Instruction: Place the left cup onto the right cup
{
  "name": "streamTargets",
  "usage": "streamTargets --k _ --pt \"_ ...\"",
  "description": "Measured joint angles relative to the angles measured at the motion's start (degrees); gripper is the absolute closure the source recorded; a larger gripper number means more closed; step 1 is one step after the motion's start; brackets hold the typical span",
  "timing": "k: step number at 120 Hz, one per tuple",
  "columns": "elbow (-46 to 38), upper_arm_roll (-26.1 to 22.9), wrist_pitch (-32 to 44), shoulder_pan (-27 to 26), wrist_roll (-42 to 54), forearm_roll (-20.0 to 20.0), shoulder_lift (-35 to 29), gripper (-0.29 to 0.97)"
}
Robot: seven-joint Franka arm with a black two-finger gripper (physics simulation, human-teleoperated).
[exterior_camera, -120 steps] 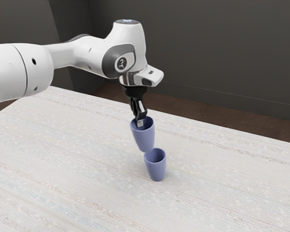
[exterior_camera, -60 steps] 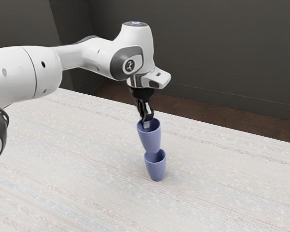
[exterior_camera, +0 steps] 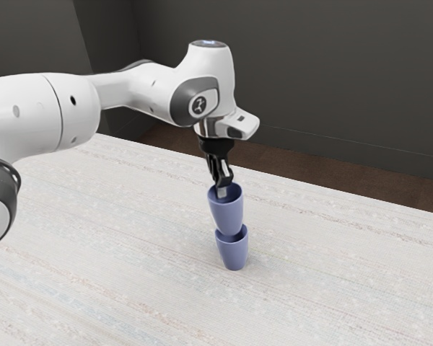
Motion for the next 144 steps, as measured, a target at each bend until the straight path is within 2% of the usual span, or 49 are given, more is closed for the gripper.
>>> streamTargets --k 144 --pt "-0.2 -0.1 0.8 0.1 0.0 -0.5 0.5 0.79"
